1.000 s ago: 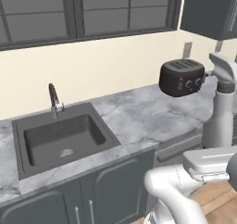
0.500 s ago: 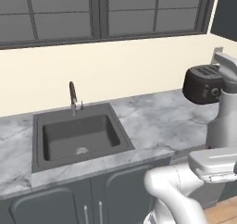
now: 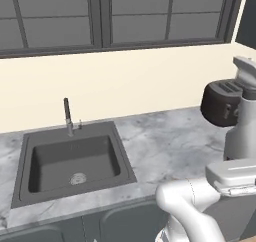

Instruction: Locate and retrieve the spray and dish brush from the cabinet. Place them next to the sink.

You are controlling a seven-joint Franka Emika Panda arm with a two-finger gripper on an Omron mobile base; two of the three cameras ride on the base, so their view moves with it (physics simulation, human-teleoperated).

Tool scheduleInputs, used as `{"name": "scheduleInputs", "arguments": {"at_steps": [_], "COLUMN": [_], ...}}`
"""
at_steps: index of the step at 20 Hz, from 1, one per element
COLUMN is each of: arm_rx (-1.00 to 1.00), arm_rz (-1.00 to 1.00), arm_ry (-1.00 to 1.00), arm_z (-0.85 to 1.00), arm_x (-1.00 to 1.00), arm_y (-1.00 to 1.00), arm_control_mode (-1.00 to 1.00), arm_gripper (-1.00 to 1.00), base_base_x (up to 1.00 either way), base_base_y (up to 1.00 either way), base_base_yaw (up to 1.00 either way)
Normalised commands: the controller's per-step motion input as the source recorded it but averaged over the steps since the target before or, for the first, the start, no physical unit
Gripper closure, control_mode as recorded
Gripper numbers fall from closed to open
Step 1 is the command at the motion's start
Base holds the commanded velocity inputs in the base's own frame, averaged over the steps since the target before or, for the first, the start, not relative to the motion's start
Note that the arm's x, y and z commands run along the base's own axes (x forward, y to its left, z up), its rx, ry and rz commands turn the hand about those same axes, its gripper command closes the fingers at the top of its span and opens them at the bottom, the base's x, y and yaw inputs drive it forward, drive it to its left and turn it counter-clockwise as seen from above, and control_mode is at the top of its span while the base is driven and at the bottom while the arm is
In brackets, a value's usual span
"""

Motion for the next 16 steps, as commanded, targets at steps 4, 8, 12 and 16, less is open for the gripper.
{"name": "scheduleInputs", "arguments": {"at_steps": [4,8,12,16], "arm_rx": [0.00,0.00,0.00,0.00], "arm_rz": [0.00,0.00,0.00,0.00], "arm_ry": [0.00,0.00,0.00,0.00], "arm_z": [0.00,0.00,0.00,0.00], "arm_x": [0.00,0.00,0.00,0.00], "arm_y": [0.00,0.00,0.00,0.00], "arm_control_mode": [1.00,1.00,1.00,1.00], "arm_gripper": [1.00,1.00,1.00,1.00], "base_base_x": [0.45,0.16,0.00,0.00], "base_base_y": [-0.30,-0.10,0.00,0.00], "base_base_yaw": [0.14,0.06,0.00,0.00]}}
